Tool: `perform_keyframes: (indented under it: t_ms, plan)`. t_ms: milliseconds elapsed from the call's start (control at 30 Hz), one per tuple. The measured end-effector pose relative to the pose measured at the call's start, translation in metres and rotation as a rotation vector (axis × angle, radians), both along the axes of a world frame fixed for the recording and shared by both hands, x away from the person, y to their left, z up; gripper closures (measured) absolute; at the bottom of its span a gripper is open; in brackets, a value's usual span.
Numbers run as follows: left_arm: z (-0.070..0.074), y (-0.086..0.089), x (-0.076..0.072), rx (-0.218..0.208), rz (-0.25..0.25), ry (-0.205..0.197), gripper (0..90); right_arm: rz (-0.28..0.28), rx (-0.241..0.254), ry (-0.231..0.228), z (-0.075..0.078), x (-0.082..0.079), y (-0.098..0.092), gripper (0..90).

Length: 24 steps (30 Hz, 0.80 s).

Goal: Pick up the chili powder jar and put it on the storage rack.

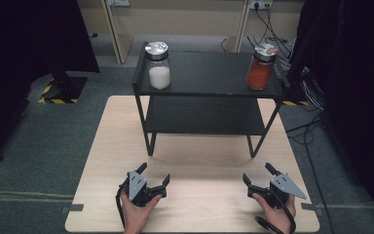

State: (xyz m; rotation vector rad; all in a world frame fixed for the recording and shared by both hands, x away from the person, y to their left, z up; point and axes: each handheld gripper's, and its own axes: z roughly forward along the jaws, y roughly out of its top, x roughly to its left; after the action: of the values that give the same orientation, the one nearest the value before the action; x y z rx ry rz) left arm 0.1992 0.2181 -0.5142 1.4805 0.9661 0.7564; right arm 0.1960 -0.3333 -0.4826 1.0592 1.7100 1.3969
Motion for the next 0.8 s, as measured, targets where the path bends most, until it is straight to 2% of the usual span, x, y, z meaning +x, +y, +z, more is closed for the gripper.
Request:
perform_keyframes:
  t_ms: [267, 400, 800]
  plan:
    - [0.0, 0.0, 0.0, 0.0, 0.0, 0.0, 3.6, -0.001, 0.003, 0.021, -0.011, -0.001, 0.001, 4.5]
    - [0.0, 0.0, 0.0, -0.002, 0.0, 0.0, 3.6, 0.003, -0.004, 0.016, -0.013, -0.002, 0.002, 4.5]
    - [0.0, 0.0, 0.0, 0.001, 0.0, 0.003, 3.5, 0.021, -0.002, 0.017, -0.014, 0.0, -0.001, 4.7]
